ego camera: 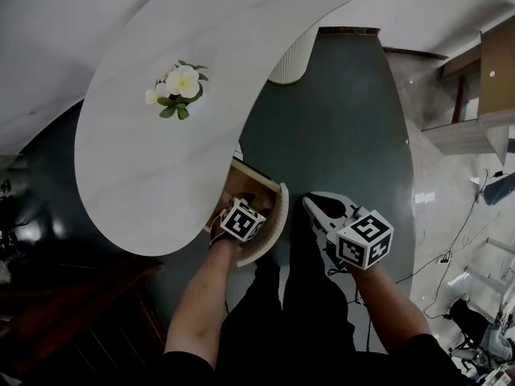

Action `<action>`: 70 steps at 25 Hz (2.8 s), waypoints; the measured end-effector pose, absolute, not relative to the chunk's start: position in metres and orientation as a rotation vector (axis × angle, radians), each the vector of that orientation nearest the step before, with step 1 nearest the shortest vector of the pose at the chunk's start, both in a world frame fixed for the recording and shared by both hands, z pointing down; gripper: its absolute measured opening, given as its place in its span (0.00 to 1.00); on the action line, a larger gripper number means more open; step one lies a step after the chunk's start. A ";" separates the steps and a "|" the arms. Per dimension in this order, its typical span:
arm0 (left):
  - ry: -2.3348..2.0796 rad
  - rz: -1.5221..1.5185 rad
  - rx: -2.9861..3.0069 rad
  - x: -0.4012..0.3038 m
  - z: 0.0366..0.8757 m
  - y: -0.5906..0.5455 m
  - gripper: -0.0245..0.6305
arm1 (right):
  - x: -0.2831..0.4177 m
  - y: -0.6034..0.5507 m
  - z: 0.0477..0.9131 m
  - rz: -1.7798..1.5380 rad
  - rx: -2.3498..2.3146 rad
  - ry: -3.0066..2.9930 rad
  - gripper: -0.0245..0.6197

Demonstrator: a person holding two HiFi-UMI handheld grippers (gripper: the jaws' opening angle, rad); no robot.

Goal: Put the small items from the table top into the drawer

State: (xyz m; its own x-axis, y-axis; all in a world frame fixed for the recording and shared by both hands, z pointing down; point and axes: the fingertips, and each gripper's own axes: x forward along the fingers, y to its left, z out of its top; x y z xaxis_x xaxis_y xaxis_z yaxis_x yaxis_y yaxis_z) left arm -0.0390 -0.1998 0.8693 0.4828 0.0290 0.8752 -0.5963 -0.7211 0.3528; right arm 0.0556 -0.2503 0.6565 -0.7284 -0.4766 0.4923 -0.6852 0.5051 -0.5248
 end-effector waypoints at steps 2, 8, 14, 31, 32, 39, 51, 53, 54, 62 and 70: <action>-0.489 1.242 2.085 -0.044 0.866 -0.201 0.39 | 0.052 -0.250 0.651 1.039 0.976 -2.474 0.06; -0.605 1.154 2.083 -0.050 0.836 -0.206 0.38 | 0.041 -0.247 0.629 0.991 0.963 -2.490 0.05; -0.689 1.076 2.096 -0.052 0.799 -0.208 0.38 | 0.024 -0.242 0.596 0.929 0.954 -2.513 0.06; -0.727 0.887 2.350 -0.075 0.667 -0.174 0.29 | 0.009 -0.197 0.507 0.710 1.099 -2.520 0.05; -0.729 0.867 2.370 -0.080 0.659 -0.170 0.27 | 0.008 -0.192 0.500 0.699 1.113 -2.523 0.05; -0.888 0.679 2.449 -0.101 0.591 -0.169 0.22 | -0.004 -0.172 0.453 0.631 1.084 -2.611 0.05; -1.343 0.459 2.363 -0.077 0.514 -0.151 0.11 | 0.071 -0.136 0.423 0.464 0.834 -2.762 0.05; -1.410 0.439 2.352 -0.066 0.501 -0.143 0.10 | 0.093 -0.129 0.424 0.465 0.804 -2.779 0.05; -1.441 0.422 2.345 -0.061 0.493 -0.139 0.09 | 0.103 -0.127 0.423 0.471 0.798 -2.788 0.05; -1.640 0.352 2.287 -0.041 0.449 -0.111 0.07 | 0.152 -0.129 0.396 0.444 0.827 -2.917 0.05; -1.747 0.311 2.270 -0.050 0.405 -0.103 0.05 | 0.162 -0.130 0.364 0.377 0.846 -2.964 0.05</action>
